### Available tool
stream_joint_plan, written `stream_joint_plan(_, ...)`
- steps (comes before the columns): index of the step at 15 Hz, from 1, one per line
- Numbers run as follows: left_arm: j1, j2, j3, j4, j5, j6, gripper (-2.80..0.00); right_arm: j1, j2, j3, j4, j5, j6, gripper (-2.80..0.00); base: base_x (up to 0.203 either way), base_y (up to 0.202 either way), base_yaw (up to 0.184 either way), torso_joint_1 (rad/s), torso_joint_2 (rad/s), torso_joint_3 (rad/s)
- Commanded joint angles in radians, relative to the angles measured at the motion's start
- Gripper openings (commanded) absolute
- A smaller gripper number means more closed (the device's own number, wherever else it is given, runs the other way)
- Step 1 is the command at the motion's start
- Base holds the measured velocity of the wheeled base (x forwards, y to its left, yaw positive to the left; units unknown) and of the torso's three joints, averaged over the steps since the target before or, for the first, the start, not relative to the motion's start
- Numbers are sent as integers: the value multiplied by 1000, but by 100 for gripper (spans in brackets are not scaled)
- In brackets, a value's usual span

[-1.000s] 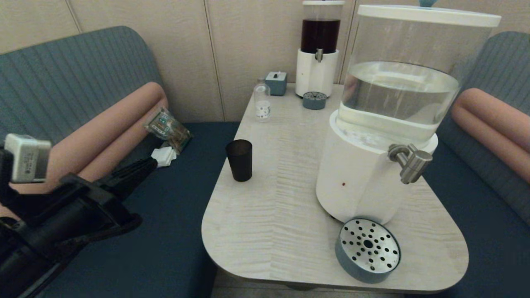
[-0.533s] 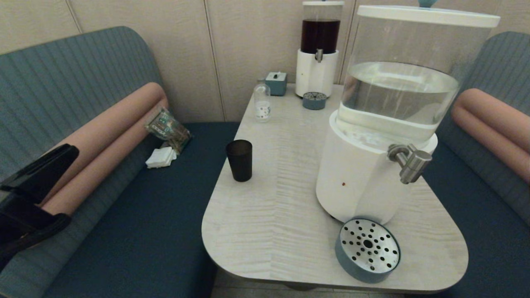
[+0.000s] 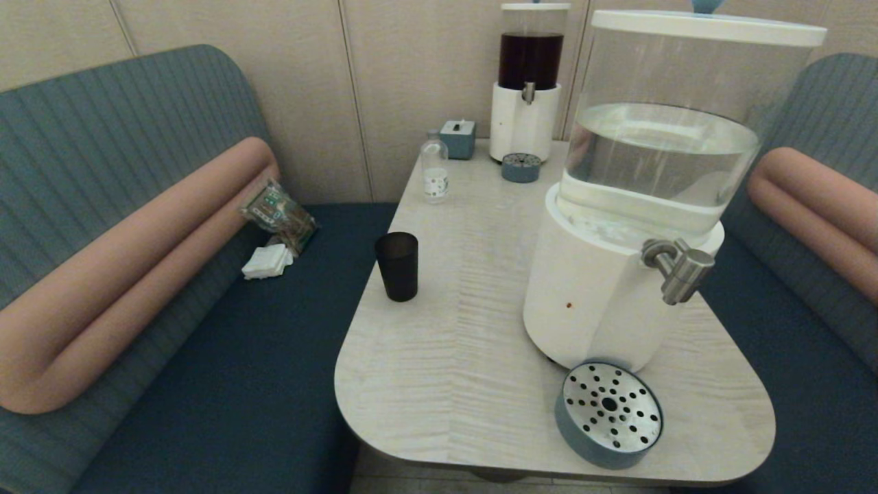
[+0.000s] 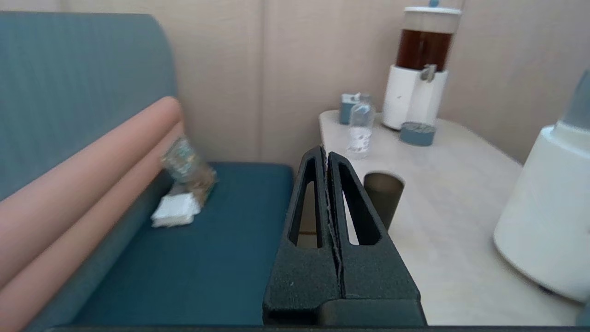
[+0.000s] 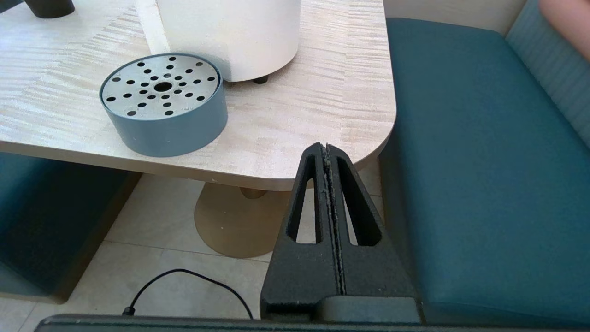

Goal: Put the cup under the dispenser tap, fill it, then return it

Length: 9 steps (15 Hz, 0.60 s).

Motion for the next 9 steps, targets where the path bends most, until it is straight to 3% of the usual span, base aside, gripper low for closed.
stream_joint_plan(1,21,-214,-4,170,-8,2,-280,1,-1,1,0,0,0,-280,0,0,0,0,0,0)
stream_joint_plan(3,24,-329,6,348,-23,6,-280,0,-1,1,0,0,1,-280,0,0,0,0,0,0)
stream_joint_plan(6,23,-477,104,520,-26,13,-280,0,-1,0,0,0,0,-280,0,0,0,0,0,0)
stream_joint_plan(9,23,-489,213,610,41,36,-280,0,-1,1,0,0,0,-280,0,0,0,0,0,0)
